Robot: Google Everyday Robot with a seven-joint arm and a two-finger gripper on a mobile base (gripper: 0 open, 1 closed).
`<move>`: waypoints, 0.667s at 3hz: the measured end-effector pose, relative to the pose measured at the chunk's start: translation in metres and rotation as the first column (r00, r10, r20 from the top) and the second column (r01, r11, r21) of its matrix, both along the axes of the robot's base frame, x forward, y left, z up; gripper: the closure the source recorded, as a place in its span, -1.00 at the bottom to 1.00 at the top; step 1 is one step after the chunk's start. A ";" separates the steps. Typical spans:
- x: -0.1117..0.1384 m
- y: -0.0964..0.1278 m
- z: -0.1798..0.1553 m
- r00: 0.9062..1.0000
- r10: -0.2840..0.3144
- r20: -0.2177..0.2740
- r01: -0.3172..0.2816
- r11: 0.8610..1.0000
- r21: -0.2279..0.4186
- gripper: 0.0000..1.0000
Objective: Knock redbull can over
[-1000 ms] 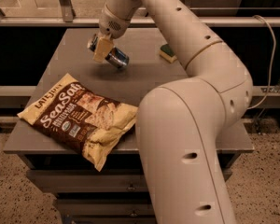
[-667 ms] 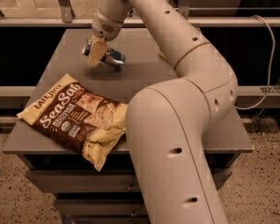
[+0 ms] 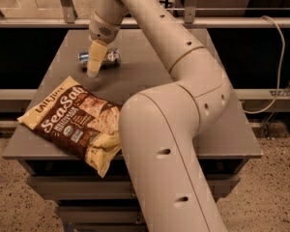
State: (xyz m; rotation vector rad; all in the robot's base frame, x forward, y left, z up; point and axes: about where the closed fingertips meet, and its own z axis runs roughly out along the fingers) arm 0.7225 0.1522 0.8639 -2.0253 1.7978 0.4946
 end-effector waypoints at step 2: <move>0.002 0.003 -0.002 1.000 0.004 0.000 -0.004 1.000 -0.003 -1.00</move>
Offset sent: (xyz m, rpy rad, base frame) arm -0.0010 -0.0102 0.0011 -0.0354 0.0267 0.0118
